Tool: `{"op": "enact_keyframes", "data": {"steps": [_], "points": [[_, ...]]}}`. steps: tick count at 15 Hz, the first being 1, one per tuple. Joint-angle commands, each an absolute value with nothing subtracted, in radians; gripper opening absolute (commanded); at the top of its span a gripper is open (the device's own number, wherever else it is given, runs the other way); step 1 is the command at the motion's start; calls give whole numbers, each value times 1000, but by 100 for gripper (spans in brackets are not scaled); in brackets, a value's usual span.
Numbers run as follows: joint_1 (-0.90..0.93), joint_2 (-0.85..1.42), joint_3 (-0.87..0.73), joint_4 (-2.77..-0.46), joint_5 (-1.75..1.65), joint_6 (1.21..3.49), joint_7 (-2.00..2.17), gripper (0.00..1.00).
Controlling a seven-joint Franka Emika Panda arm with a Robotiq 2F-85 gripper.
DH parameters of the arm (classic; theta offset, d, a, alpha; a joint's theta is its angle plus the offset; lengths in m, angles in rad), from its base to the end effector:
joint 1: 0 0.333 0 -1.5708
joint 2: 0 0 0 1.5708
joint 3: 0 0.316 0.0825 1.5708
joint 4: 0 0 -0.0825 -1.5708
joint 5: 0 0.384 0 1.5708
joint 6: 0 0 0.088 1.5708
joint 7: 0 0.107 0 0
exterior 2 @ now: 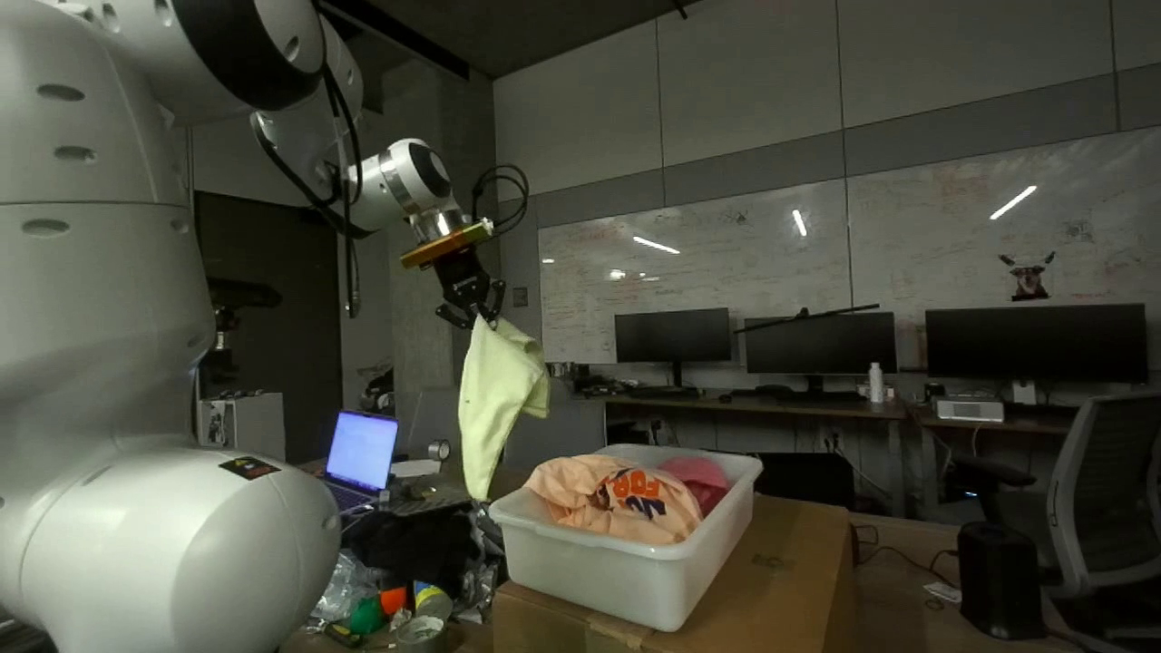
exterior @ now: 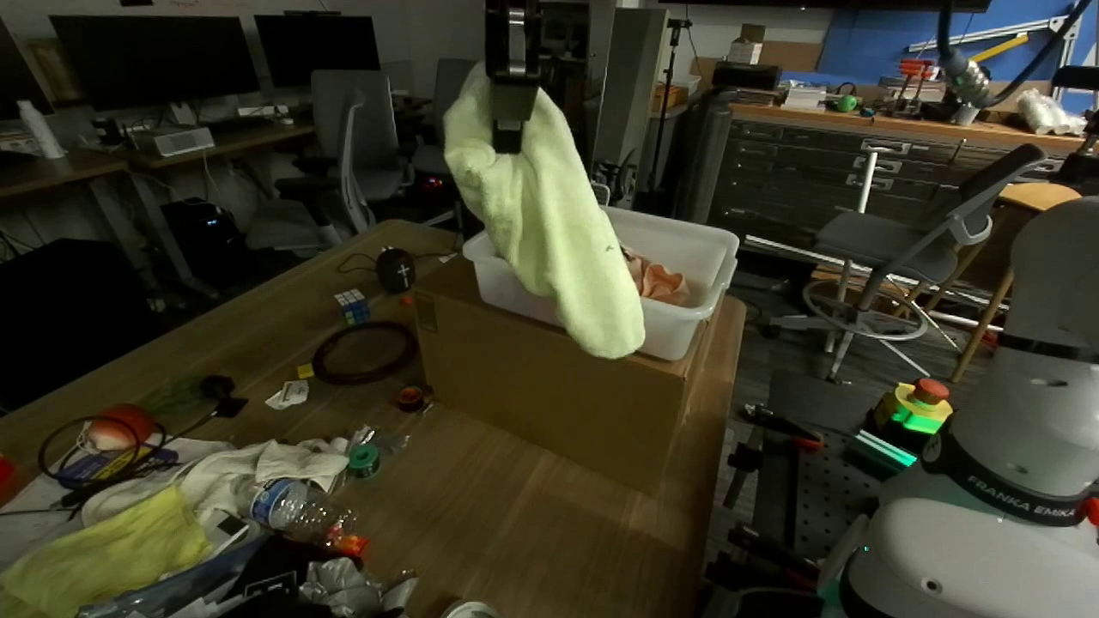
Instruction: Remove the green towel and the peach and pink shirts from the basket respectively
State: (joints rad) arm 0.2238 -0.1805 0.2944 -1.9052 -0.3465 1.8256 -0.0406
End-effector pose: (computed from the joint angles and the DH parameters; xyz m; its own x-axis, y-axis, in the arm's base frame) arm 0.4579 0.2417 0.5857 0.8000 0.5971 0.0582 0.5335 -0.7524 0.3864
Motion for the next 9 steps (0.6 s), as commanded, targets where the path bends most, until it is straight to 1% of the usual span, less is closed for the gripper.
{"op": "enact_keyframes", "data": {"steps": [1,5,6,7,8,9], "points": [[236,-146,292,-1847,-347,1821,-71,5],[223,-99,274,-1813,-348,1795,-68,5],[219,-83,269,-1804,-354,1784,-70,7],[217,-69,264,-1798,-360,1761,-80,33],[213,-59,260,-1799,-383,1740,-87,35],[212,-45,255,-1803,-407,1726,-90,40]]}}
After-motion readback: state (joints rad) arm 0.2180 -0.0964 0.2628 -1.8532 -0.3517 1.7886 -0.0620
